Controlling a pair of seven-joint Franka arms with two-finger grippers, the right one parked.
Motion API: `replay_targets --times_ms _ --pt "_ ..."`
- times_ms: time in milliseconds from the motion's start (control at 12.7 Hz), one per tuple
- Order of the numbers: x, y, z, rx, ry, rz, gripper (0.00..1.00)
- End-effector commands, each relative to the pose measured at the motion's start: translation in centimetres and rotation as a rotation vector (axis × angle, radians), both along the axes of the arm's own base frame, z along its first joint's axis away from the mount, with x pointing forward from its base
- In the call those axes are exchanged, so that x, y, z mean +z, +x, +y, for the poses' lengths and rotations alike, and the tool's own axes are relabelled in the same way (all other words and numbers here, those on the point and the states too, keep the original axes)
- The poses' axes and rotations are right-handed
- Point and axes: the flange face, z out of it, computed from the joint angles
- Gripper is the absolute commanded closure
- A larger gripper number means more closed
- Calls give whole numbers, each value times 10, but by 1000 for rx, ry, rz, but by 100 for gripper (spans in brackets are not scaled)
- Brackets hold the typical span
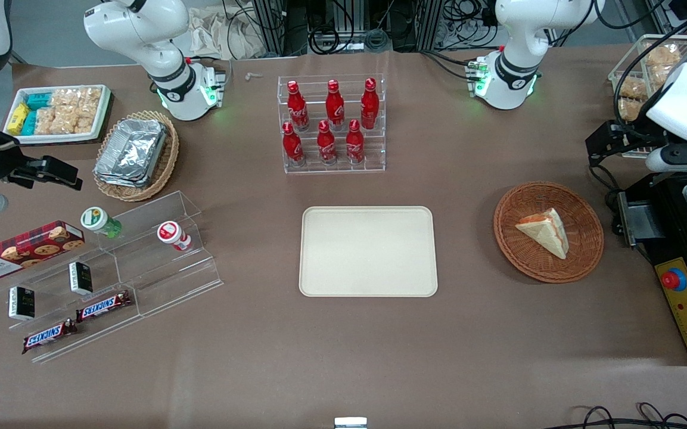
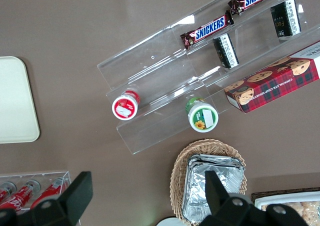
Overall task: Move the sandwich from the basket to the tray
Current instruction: 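Move the left gripper down over the wrapped sandwich in the wicker basket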
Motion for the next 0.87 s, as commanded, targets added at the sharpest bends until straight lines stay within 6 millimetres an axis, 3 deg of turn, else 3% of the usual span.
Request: replay_targets --times_ms 0,316,553,789 --pt "4 -11 -1 4 -7 5 0" --pt "1 -11 3 22 4 14 0" --pt "-14 -17 14 67 14 89 0" --pt "-31 -7 48 349 12 87 0"
